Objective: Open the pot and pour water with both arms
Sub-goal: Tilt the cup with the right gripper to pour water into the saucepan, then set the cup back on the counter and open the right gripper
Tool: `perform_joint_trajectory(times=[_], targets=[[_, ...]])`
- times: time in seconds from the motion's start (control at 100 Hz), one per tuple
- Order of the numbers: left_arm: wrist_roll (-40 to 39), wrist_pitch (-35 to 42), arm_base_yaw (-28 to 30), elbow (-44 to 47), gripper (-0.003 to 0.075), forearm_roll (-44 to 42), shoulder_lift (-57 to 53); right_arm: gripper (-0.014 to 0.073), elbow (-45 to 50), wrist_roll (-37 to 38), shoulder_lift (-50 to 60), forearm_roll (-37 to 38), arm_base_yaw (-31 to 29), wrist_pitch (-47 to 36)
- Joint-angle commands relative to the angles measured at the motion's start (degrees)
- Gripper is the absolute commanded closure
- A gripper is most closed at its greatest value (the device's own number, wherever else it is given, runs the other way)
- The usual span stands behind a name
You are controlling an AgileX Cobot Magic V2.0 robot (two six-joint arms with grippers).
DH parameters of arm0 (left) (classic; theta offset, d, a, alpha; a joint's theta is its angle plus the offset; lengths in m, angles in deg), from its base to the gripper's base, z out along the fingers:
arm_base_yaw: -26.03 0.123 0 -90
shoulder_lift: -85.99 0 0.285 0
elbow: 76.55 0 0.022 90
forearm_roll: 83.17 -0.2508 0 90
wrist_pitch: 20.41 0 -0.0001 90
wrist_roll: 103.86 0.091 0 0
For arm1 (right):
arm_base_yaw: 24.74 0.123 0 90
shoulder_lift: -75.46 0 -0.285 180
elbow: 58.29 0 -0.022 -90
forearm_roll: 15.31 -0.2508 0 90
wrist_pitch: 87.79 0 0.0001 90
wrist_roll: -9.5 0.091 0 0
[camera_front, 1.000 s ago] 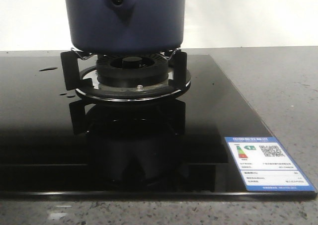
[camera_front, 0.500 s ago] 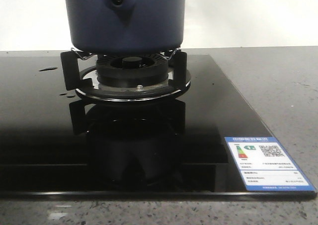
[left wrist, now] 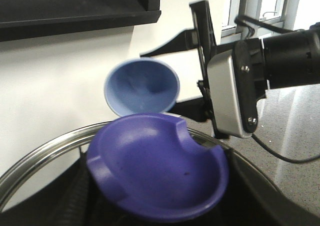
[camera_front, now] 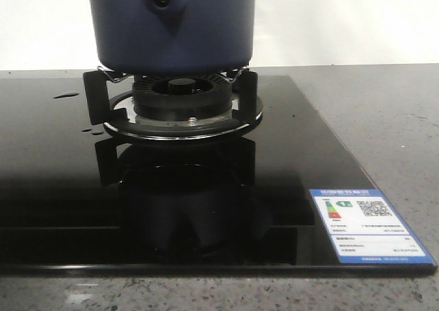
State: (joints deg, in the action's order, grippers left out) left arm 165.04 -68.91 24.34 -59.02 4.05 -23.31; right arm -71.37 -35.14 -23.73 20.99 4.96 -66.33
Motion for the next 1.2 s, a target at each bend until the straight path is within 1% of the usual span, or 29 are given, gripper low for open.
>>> perform_joint_trajectory(times=[0.0,0.1,0.24,0.39,0.53,0.63,0.75,0.84,0.89,0.96,1.01,1.08,1.19], targets=[[-0.63,-0.42,0.05,-1.64,0.0428,5.43,-1.45,0.0494,-2.25,5.68,4.18,-4.28,0.80,1.73],[-0.63,-0.42,0.05,-1.64,0.0428,5.43,-1.45,0.0494,-2.25,11.17,6.59,-11.22,0.80,3.57],[-0.63,-0.94,-0.18,-1.64,0.0428,5.43,-1.45,0.0494,-2.25,11.80,11.05,-20.79,-1.00,7.46],[-0.63,-0.57,-2.19,-1.64,0.0428,5.43,-1.45,0.0494,0.19,12.11,16.04,-29.38,-6.29,8.59],[-0.63,-0.57,-3.26,-1.64,0.0428,5.43,-1.45,0.0494,8.34,12.11,22.36,-35.28,-12.30,6.31],[-0.63,-0.57,-3.58,-1.64,0.0428,5.43,-1.45,0.0495,19.17,12.11,28.25,-38.00,-16.07,-0.91],[-0.63,-0.57,-3.58,-1.64,0.0428,5.43,-1.45,0.0495,34.34,12.11,34.97,-44.41,-20.16,-15.76],[-0.63,-0.57,-3.58,-1.64,0.0428,5.43,-1.45,0.0494,46.13,12.11,38.82,-49.13,-21.26,-26.33],[-0.63,-0.57,-3.58,-1.64,0.0428,5.43,-1.45,0.0494,51.93,12.11,40.00,-52.19,-21.41,-32.71],[-0.63,-0.57,-3.58,-1.64,0.0428,5.43,-1.45,0.0494,59.24,12.11,40.43,-57.10,-21.41,-39.65],[-0.63,-0.57,-3.58,-1.64,0.0428,5.43,-1.45,0.0494,63.98,12.18,40.43,-60.98,-21.41,-43.32],[-0.63,-0.57,-3.58,-1.64,0.0428,5.43,-1.45,0.0494,67.91,12.18,39.86,-64.97,-21.41,-45.83],[-0.63,-0.57,-3.58,-1.64,0.0428,5.43,-1.45,0.0494,71.48,12.18,39.08,-65.92,-21.41,-45.88]])
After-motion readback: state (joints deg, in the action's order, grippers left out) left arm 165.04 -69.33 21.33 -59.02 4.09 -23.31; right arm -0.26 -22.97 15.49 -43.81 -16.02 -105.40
